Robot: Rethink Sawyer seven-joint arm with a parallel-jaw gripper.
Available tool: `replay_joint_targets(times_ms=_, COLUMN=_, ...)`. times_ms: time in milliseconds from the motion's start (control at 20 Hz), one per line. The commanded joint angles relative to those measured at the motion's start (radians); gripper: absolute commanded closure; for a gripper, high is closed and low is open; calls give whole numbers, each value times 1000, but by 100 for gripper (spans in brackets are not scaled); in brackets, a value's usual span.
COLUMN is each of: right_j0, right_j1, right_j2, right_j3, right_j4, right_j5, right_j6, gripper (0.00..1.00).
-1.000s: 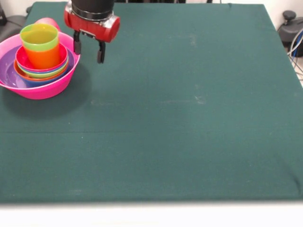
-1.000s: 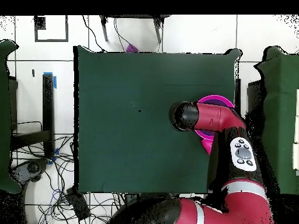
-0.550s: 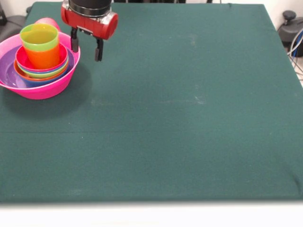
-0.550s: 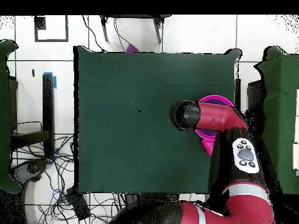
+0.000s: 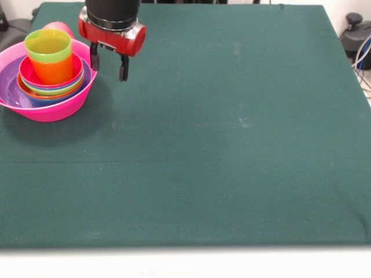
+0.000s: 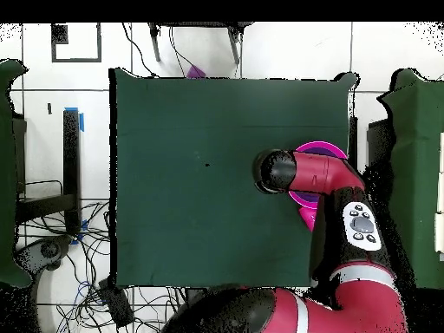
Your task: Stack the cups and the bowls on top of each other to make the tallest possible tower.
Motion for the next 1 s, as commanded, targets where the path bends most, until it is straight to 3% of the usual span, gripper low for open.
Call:
replay_joint_targets(times_ms=50, right_j0=8, right_j1=72, right_j2=81, right_j3=-47, right_j4=-109, right_j5=35, right_j6=-166, gripper=0)
replay_joint_targets(times_ms=1000, right_j0=9, right_j1=49, right_j2=77, right_j3=-45, right_j4=-139, right_j5=76, right_j6=-187, gripper=0)
